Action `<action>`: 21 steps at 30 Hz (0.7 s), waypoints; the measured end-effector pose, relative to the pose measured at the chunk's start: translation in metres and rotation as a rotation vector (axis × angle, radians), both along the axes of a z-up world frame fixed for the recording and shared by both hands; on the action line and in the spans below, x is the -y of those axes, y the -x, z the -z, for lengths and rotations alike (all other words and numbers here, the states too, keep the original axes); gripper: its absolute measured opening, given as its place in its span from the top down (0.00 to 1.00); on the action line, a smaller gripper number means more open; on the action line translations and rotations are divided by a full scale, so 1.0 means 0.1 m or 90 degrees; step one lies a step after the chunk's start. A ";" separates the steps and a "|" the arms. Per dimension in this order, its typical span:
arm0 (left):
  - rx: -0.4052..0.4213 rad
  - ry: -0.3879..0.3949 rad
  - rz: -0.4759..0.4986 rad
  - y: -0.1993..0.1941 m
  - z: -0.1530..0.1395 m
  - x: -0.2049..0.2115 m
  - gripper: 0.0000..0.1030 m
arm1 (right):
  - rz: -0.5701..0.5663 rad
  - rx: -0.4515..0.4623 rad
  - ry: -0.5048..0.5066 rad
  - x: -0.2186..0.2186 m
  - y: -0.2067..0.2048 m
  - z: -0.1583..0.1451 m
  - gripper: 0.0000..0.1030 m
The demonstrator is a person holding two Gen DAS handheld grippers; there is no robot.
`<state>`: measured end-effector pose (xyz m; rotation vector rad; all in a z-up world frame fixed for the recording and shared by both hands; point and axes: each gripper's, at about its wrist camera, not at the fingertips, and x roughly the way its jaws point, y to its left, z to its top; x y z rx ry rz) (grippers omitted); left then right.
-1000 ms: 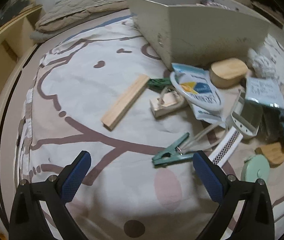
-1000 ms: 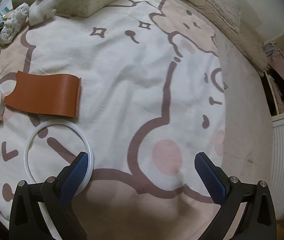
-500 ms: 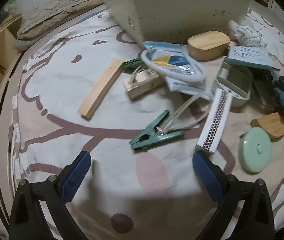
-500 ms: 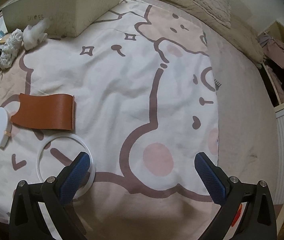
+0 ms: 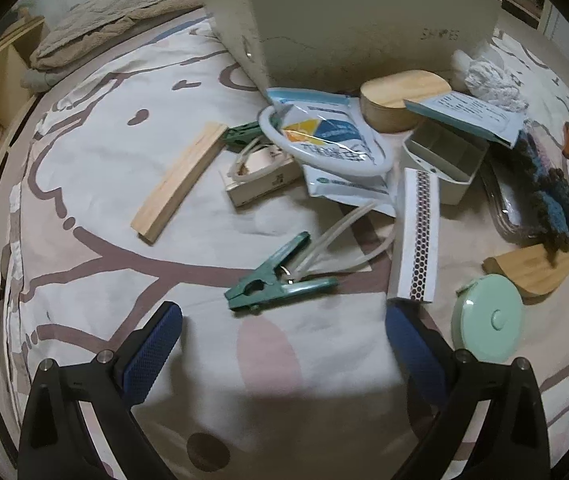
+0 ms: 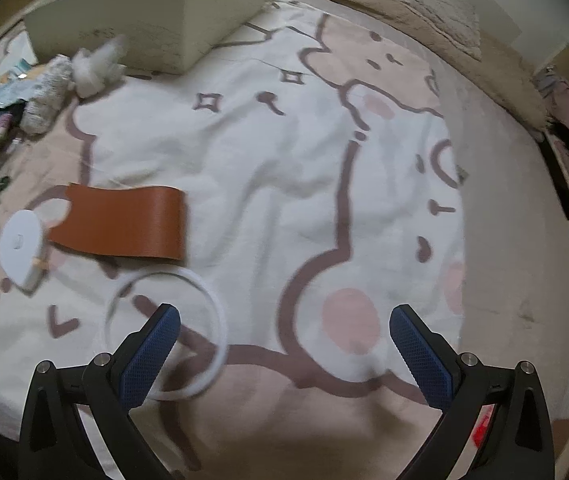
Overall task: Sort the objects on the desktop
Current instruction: 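Position the right tool above the white ring while the left tool approaches the green clothespin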
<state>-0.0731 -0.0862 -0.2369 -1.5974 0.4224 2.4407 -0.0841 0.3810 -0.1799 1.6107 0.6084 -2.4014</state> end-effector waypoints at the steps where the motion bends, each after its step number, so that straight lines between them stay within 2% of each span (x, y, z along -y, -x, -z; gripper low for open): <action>1: 0.001 -0.004 -0.003 0.00 0.00 0.01 0.00 | -0.011 -0.001 0.014 0.03 -0.02 0.00 0.00; 4: -0.003 -0.019 -0.013 0.01 0.02 0.03 0.00 | -0.041 -0.001 0.039 0.10 -0.08 0.01 0.00; 10: -0.007 -0.041 -0.027 0.01 0.07 0.05 0.00 | -0.120 0.002 0.048 0.28 -0.22 0.08 0.00; 21: -0.011 -0.048 -0.028 0.01 0.10 0.05 0.00 | -0.174 0.010 0.077 0.37 -0.29 0.28 0.00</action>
